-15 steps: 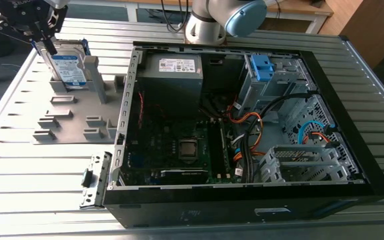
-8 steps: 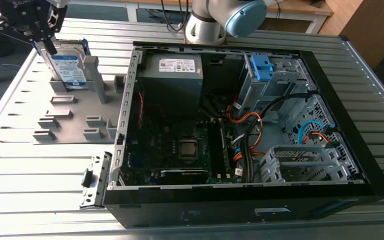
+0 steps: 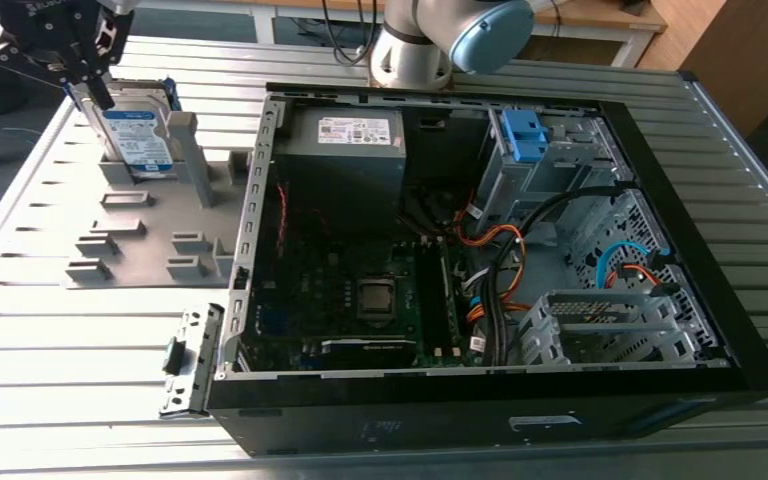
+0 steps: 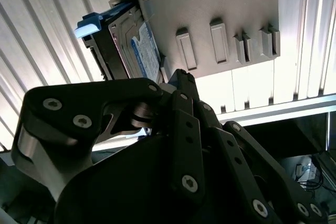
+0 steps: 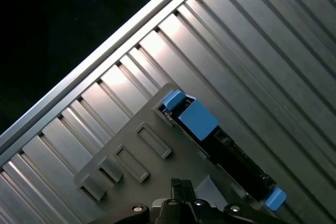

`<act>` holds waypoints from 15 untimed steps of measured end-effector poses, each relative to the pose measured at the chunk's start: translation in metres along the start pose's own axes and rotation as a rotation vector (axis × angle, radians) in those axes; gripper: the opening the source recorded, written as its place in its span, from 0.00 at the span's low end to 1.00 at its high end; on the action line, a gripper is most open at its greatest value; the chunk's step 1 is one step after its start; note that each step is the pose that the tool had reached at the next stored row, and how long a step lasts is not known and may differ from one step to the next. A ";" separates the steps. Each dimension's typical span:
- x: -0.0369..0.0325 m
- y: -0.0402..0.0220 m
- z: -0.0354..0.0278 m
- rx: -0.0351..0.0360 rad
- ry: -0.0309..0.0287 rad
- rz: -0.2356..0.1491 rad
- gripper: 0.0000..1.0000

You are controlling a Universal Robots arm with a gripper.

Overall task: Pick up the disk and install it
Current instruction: 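Pick up the disk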

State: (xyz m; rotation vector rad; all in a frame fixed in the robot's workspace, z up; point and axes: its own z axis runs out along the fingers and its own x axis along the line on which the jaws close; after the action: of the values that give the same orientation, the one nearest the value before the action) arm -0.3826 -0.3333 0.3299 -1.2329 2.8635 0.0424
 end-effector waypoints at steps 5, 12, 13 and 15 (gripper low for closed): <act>0.0000 0.0000 0.0000 -0.0007 0.0004 -0.023 0.11; 0.0000 0.0000 0.0000 -0.0018 0.0009 -0.053 0.11; 0.0000 0.0000 0.0000 -0.0019 0.0010 -0.057 0.11; 0.0000 0.0000 -0.0001 -0.0022 0.0011 -0.065 0.11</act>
State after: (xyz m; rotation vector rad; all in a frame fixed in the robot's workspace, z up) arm -0.3826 -0.3333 0.3299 -1.3264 2.8225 0.0436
